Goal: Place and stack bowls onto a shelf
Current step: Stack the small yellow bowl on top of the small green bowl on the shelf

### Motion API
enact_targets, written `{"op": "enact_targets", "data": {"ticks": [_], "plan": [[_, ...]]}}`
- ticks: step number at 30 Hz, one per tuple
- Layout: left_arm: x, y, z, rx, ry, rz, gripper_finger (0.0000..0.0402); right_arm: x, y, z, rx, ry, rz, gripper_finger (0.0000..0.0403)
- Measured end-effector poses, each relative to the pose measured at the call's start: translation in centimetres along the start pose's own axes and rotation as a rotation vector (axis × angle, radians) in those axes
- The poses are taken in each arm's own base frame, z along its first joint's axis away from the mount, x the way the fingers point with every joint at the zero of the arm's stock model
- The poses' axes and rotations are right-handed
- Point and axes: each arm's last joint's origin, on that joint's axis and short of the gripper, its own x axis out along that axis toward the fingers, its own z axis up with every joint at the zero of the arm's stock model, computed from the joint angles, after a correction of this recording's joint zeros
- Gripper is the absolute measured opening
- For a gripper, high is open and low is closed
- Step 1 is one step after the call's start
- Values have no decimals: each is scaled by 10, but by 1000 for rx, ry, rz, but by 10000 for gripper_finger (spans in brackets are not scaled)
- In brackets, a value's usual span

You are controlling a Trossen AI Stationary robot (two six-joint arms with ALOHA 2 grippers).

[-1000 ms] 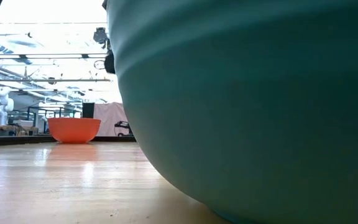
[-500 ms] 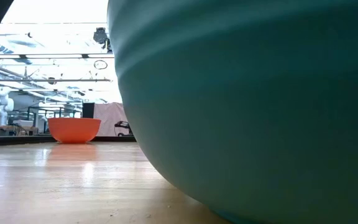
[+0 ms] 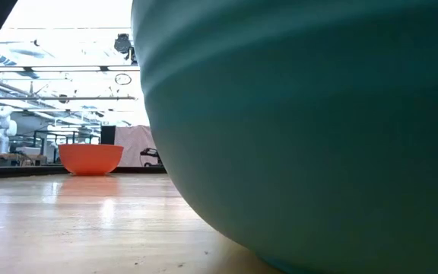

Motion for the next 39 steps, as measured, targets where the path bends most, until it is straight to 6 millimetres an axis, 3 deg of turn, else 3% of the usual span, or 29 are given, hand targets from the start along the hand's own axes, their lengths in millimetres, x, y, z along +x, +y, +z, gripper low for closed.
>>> {"op": "enact_targets", "data": {"ticks": [9, 14, 18, 21, 27, 33, 39], "plan": [[-75, 41, 51, 28, -228, 203, 3, -19, 0, -3, 2, -67, -16, 0], [-108, 64, 63, 5, -323, 288, 3, -26, 3, -4, 23, -105, 63, 0], [-123, 70, 68, 13, -334, 435, 3, -22, 3, 1, 96, -140, 121, 0], [-128, 71, 72, 13, -325, 618, 3, -18, 2, 9, 148, -194, 133, 0], [-124, 76, 73, 48, -256, 806, 3, -8, -2, 29, 180, -342, 136, 0], [-107, 67, 74, 238, -131, 841, 3, 15, -5, 44, 225, -394, 137, 6], [-96, 58, 78, 378, -59, 876, 3, 47, -4, 52, 267, -376, 218, 50]]}}
